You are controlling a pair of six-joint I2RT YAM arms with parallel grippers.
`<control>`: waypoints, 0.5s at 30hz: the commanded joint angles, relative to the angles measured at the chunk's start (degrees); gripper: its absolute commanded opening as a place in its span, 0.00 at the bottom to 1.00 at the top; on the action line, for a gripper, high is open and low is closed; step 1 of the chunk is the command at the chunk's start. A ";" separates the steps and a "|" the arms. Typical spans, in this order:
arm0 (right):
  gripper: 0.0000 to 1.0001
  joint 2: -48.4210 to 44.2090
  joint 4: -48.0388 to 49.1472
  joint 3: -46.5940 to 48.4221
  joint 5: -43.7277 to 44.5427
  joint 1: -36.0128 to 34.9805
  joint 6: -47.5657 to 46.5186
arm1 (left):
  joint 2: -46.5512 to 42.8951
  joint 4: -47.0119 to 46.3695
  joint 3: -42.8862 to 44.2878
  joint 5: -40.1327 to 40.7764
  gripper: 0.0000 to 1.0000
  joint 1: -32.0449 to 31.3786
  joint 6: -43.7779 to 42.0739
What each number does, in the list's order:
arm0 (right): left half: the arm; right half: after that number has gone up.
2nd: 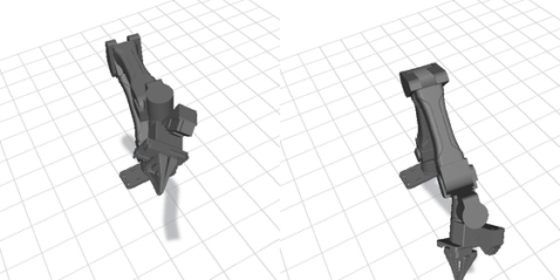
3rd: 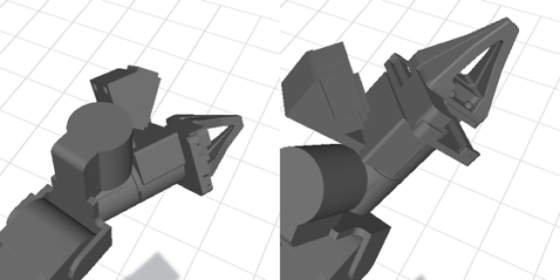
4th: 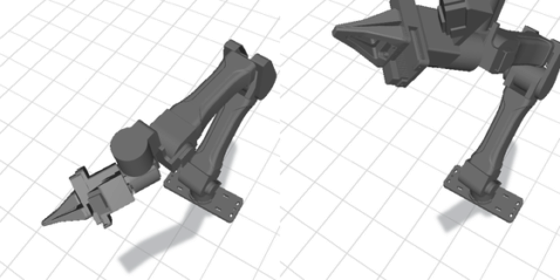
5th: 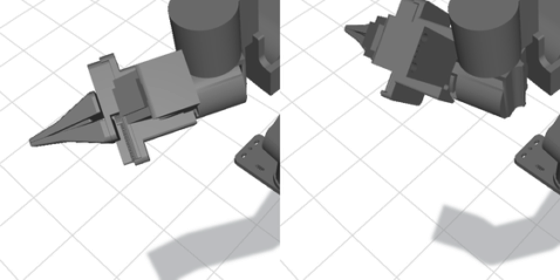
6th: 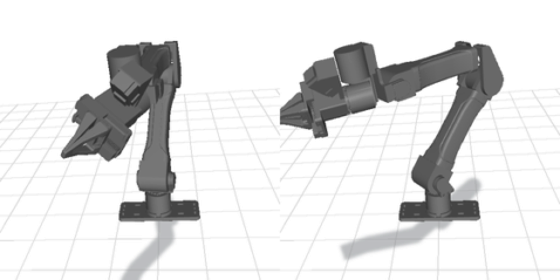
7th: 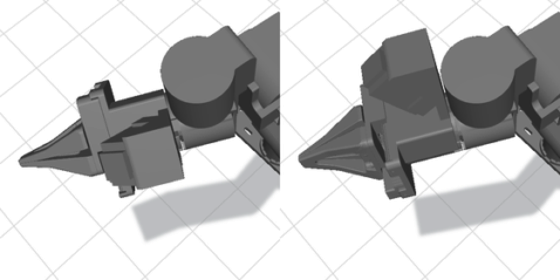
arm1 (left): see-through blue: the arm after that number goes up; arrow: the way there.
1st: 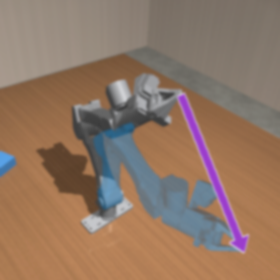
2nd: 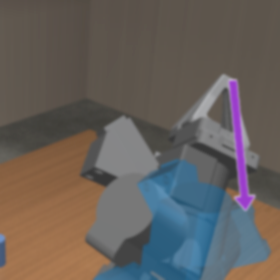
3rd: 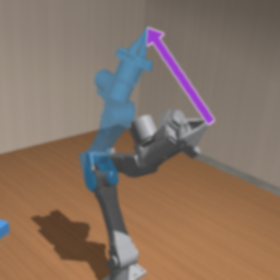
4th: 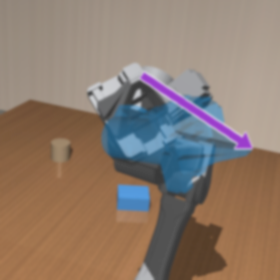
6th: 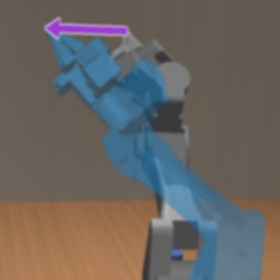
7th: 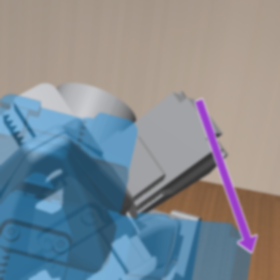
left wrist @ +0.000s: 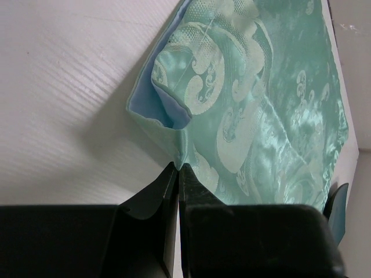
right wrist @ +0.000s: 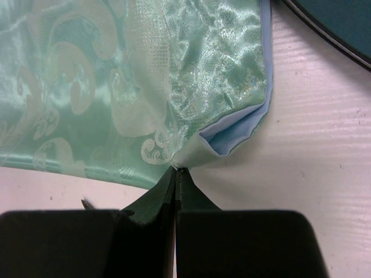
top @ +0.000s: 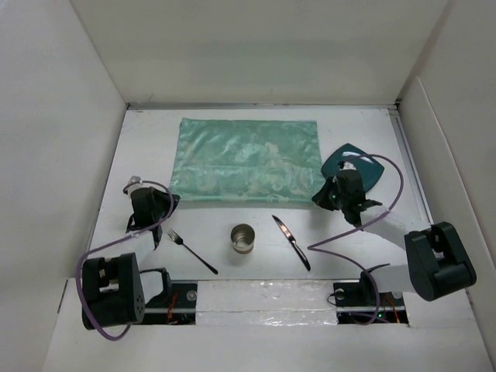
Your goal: Set the dinner table for one person
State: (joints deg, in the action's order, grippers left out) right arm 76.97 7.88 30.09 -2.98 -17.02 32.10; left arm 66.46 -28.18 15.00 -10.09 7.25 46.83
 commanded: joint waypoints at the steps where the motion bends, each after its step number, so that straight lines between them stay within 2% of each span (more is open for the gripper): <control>1: 0.00 -3.40 0.56 -1.60 1.75 -0.56 3.84 | -4.04 2.25 -1.47 0.77 0.00 0.40 -2.44; 10: 0.00 -10.26 -2.34 -5.04 2.63 1.10 7.89 | -9.23 4.98 -4.98 -0.55 0.00 0.40 -3.06; 14: 0.03 -11.14 -3.49 -4.60 2.63 1.72 7.45 | -12.57 6.91 -5.24 -1.69 0.00 0.40 -2.97; 15: 0.08 -11.05 -3.66 -4.42 2.63 1.72 7.28 | -13.28 7.44 -5.51 -1.78 0.00 0.40 -2.97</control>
State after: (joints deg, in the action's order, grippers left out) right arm 66.59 5.28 25.19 -1.91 -15.84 39.31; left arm 55.81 -21.26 9.96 -11.38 7.25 44.88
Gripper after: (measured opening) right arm 0.061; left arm 0.006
